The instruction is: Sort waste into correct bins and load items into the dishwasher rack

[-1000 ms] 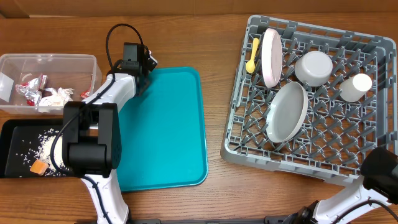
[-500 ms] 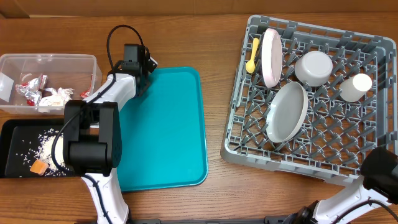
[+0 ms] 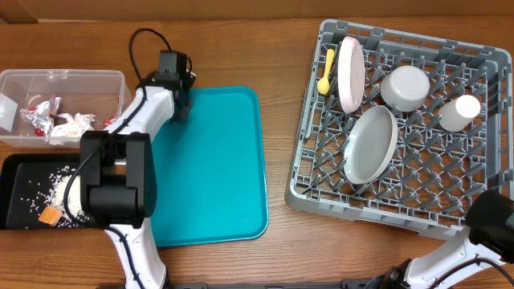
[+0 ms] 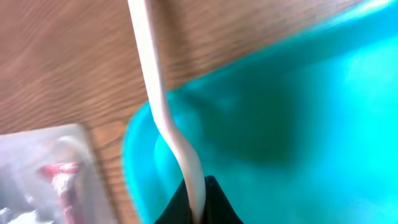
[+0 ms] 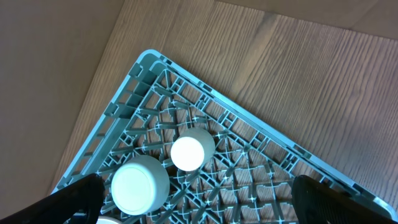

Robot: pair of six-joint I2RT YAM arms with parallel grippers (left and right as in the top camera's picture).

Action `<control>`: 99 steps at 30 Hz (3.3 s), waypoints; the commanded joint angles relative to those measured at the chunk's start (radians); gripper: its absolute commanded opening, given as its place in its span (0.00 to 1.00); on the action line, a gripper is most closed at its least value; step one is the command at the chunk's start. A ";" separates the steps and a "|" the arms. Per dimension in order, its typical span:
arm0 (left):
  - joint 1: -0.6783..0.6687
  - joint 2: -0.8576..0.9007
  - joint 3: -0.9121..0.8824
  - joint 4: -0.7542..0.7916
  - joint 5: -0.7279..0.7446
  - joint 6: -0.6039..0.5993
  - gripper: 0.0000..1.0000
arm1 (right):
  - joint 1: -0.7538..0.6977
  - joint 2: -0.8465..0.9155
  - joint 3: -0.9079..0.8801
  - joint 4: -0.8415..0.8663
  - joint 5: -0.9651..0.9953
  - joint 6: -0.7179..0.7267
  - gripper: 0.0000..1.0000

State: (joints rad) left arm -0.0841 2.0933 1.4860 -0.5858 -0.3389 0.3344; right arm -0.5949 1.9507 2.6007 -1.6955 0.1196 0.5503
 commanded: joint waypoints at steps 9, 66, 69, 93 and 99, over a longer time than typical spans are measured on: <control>-0.047 -0.257 0.228 -0.246 0.507 -0.178 0.04 | -0.001 -0.007 0.002 0.003 0.007 0.004 1.00; -0.541 0.027 0.228 0.230 0.731 -0.770 0.05 | -0.001 -0.007 0.002 0.003 0.007 0.004 1.00; -0.541 0.027 0.228 0.232 0.729 -0.777 0.11 | -0.001 -0.007 0.002 0.003 0.007 0.004 1.00; -0.487 -0.158 0.267 -0.105 0.498 -0.707 0.77 | -0.001 -0.007 0.002 0.003 0.007 0.004 1.00; -0.496 -0.131 0.262 -0.282 0.479 -0.703 0.26 | -0.001 -0.007 0.002 0.003 0.007 0.004 1.00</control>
State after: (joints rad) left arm -0.5671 1.9453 1.7367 -0.8234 0.1806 -0.3847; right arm -0.5949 1.9507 2.6007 -1.6955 0.1196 0.5499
